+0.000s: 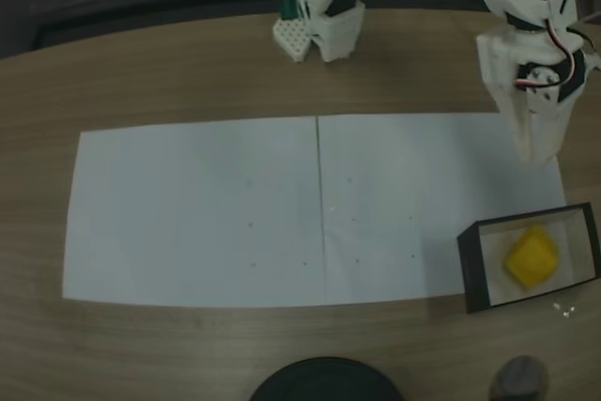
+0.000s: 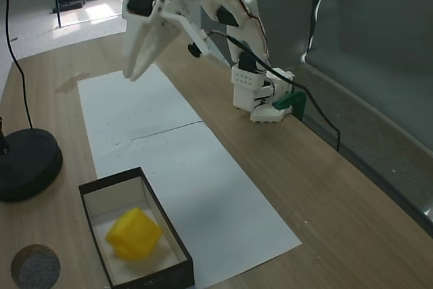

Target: Grab a yellow square and put it in the box.

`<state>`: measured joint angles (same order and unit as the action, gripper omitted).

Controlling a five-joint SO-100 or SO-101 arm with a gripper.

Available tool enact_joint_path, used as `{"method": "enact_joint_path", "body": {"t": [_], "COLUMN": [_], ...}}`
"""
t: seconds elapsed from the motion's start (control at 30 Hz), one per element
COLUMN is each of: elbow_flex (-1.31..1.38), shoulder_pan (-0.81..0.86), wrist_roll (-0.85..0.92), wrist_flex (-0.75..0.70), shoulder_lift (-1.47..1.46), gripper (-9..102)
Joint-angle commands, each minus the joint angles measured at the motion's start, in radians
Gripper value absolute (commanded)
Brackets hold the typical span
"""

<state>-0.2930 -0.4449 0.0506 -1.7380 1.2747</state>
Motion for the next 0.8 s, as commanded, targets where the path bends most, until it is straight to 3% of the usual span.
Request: {"method": "enact_joint_path", "body": {"t": [0.0,0.4,0.77], "elbow_flex": [-0.034,-0.822,-1.486], "shoulder_pan": [0.066,0.462,0.500], "wrist_roll": [-0.023,-0.018,0.034], "wrist_flex": [-0.002,0.034,0.233], "shoulder_lift": [0.327,1.342,1.990], "gripper": [0,0,0]}}
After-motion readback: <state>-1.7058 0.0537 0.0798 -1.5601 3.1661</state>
